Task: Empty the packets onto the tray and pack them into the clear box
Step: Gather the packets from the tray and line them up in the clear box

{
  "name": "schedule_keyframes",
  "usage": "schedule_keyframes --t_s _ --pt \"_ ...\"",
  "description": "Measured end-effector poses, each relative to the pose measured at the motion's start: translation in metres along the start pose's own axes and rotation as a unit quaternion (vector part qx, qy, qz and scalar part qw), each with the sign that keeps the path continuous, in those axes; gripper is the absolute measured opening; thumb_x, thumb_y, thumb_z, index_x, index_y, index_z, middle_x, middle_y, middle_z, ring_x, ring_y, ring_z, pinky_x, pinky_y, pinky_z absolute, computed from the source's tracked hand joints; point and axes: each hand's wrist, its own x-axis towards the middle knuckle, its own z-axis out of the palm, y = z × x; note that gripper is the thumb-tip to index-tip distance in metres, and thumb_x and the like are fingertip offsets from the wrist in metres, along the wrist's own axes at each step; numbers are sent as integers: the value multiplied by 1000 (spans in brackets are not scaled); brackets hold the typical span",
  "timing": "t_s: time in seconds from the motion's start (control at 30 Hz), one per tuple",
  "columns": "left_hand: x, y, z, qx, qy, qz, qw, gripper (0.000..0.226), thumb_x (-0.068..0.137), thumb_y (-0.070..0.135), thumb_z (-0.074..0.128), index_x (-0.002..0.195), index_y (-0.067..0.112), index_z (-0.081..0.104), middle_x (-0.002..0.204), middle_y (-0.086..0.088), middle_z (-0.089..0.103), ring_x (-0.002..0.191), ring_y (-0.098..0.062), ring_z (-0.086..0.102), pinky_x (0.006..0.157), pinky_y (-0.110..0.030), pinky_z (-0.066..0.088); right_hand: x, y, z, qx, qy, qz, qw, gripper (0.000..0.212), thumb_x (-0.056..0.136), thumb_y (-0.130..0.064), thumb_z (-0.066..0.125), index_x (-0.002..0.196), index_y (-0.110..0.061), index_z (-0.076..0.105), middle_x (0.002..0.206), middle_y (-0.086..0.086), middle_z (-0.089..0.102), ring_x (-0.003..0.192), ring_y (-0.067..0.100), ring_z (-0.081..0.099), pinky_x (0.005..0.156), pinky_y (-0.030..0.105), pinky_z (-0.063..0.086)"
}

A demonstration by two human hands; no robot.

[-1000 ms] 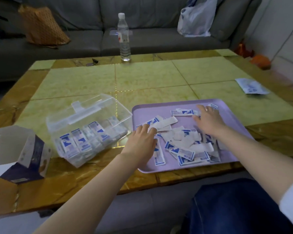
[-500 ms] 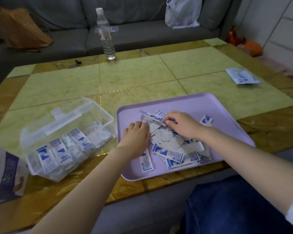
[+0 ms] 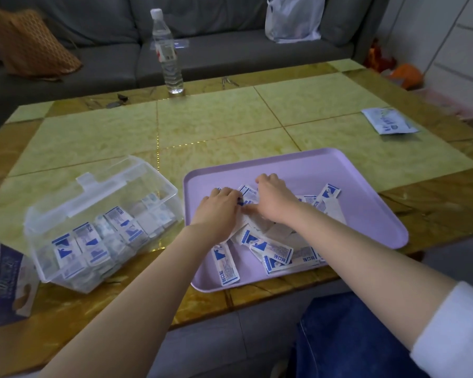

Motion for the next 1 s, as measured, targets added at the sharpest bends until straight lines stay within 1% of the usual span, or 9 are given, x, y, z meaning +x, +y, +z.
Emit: schedule_keyframes --t_s 0.13,0.27,0.37,0.47,0.53,0.6,0.7,0.83,1.0 --pt "1 -2 -1 -10 8 -15 1000 47 94 12 41 140 15 30 136 -8 40 122 -28 35 96 -37 35 3 -6 -1 89 -21 -3 996 67 81 -24 71 132 -1 34 131 17 45 119 31 47 94 34 41" --pt "1 0 -1 -58 14 -33 998 61 91 12 45 146 15 17 136 -9 39 123 -28 34 97 -39 36 1 -13 0 56 -23 -30 998 30 84 -18 64 109 -3 55 111 15 62 100 30 57 79 34 44" --pt "-2 2 0 -55 30 -34 997 57 91 14 47 143 17 23 131 -9 40 119 -29 38 92 -38 37 -3 -18 -2 24 -8 -47 999 12 85 -10 56 96 -6 57 104 14 64 92 31 58 69 34 44" --pt "-9 3 -5 36 76 -50 995 36 94 17 46 128 16 36 122 -8 44 113 -30 42 88 -36 33 -14 -24 -12 -97 50 -99 989 20 88 -7 48 106 -8 56 107 11 62 97 32 57 68 33 38" --pt "-13 4 -15 107 123 -48 985 36 93 19 50 127 19 38 120 -5 47 112 -28 42 89 -35 31 -22 -28 -20 -145 101 -145 974 25 89 -7 48 113 -10 54 105 11 64 96 32 58 67 31 34" --pt "-20 3 -23 140 164 -26 976 40 86 18 61 123 21 45 112 -2 53 107 -27 45 86 -33 30 -29 -30 -27 -145 139 -172 964 27 91 -8 48 117 -12 53 103 11 65 94 32 59 68 31 35" --pt "-33 3 -33 141 244 1 960 38 64 13 80 94 18 57 82 0 61 83 -27 53 70 -33 33 -37 -30 -32 -107 174 -202 958 21 95 -14 48 115 -13 54 102 8 67 94 29 59 75 34 40" --pt "-52 1 -23 68 193 -3 979 23 91 7 48 111 15 39 103 1 50 97 -24 47 78 -29 30 -51 -24 -23 -58 152 -212 964 15 97 -21 48 106 -13 56 102 3 64 94 25 56 70 31 33" --pt "-67 -7 3 -90 76 -2 993 19 93 -3 42 102 12 36 103 -5 42 85 -18 40 74 -32 40 -63 -16 7 -14 52 -172 984 13 96 -15 47 102 -10 58 103 6 61 99 25 53 80 35 42"
